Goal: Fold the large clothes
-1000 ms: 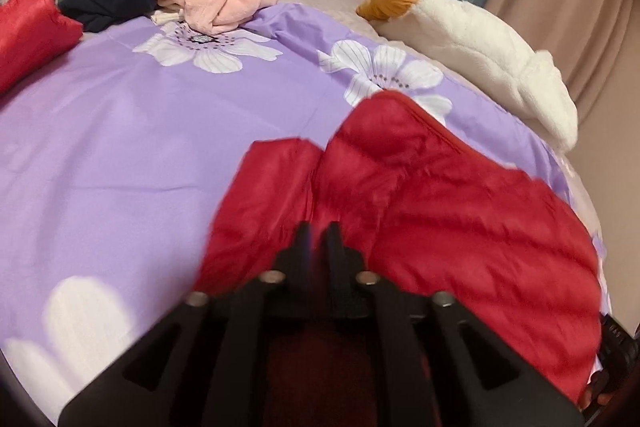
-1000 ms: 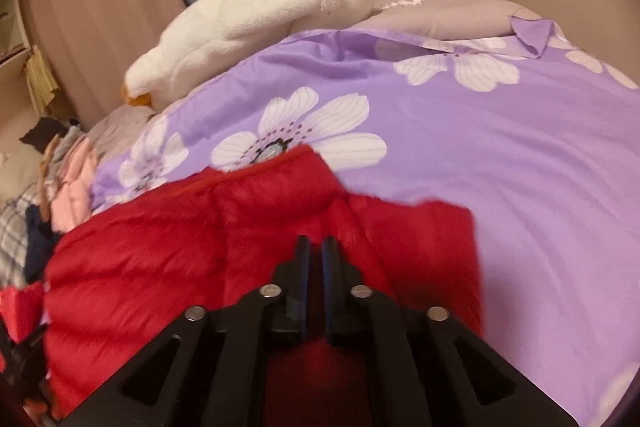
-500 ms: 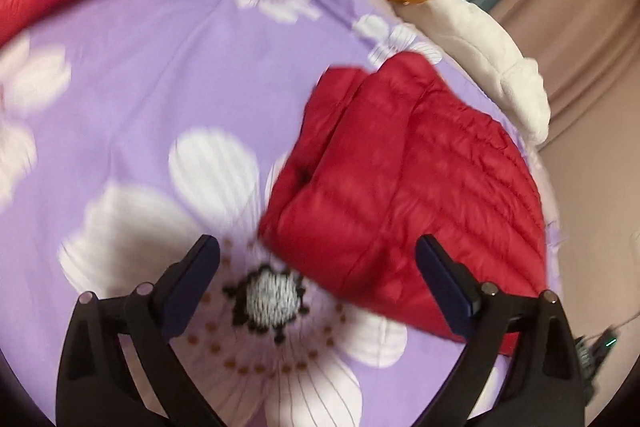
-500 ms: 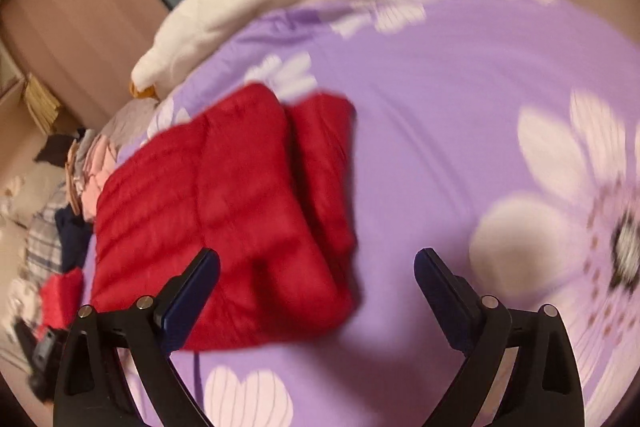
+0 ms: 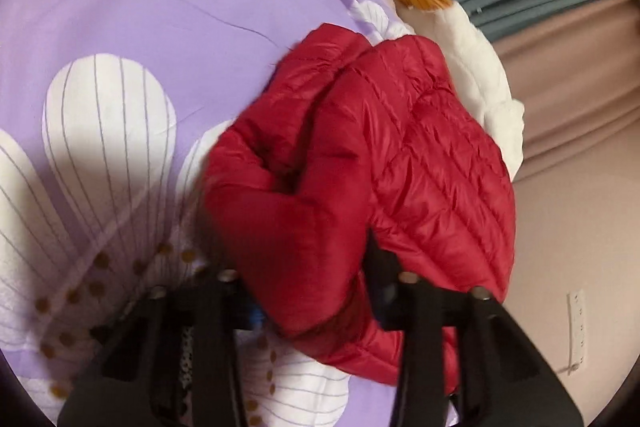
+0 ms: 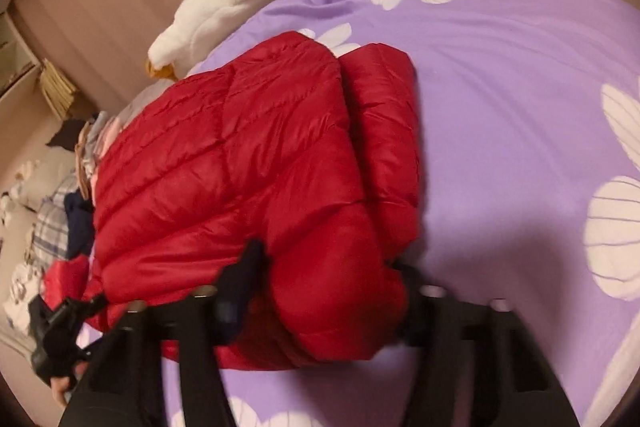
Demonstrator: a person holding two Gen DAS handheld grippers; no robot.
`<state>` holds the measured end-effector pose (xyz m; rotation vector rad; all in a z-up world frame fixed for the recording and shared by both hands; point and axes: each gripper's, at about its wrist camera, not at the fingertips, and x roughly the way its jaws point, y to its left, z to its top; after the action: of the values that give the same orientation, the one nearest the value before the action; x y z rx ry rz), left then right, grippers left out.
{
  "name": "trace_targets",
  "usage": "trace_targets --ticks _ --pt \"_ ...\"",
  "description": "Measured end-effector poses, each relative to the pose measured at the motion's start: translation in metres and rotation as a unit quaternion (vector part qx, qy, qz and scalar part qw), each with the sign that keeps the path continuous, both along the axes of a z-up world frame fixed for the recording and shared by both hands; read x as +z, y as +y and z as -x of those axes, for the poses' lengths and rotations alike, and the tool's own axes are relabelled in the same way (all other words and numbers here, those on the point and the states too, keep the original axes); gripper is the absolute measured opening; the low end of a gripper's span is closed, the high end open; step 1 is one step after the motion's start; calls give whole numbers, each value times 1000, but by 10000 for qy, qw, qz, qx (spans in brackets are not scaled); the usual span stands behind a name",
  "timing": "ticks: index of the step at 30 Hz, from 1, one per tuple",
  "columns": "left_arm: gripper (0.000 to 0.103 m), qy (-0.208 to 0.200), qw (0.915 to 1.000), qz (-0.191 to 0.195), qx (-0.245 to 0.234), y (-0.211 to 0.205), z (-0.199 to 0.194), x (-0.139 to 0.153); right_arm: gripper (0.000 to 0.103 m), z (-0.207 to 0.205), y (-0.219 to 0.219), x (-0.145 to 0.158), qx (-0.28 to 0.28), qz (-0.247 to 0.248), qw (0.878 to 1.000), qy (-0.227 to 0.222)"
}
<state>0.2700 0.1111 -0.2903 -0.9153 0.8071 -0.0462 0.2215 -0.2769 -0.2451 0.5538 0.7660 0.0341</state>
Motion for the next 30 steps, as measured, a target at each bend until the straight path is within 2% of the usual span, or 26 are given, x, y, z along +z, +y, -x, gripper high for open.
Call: trace_targets --ticks 1,5,9,11,16,21,24,25,26,28,30 --pt "29 -25 9999 -102 -10 -1 3 3 35 0 -2 0 -34 -9 10000 3" --pt "21 -77 9959 -894 -66 -14 14 23 22 8 -11 8 50 13 10000 -74" --pt "18 -152 9916 -1277 -149 -25 28 38 19 28 -15 25 -10 358 9991 -213" --pt "17 -187 9876 -1537 -250 -35 38 44 19 37 -19 30 -67 302 9992 -249" --pt "17 -324 9845 -1661 -466 -50 68 52 19 64 -32 33 -204 242 9993 -214" --pt "19 -249 9814 -1817 -572 -64 89 45 20 85 -39 32 -196 342 9992 -67" --pt "35 3 9809 -1876 -514 -62 89 40 29 87 -42 31 -349 494 9979 231" --pt "51 137 9819 -1838 -427 -58 86 39 30 88 -44 34 -408 514 9975 256" --pt "57 279 9850 -1682 -256 -49 84 37 31 90 -45 37 -458 557 9971 223" --pt "58 256 9906 -1334 -177 -37 83 33 31 94 -45 50 -576 810 9950 102" --pt "62 330 9919 -1194 -263 -33 77 30 31 96 -44 61 -538 954 9940 -51"
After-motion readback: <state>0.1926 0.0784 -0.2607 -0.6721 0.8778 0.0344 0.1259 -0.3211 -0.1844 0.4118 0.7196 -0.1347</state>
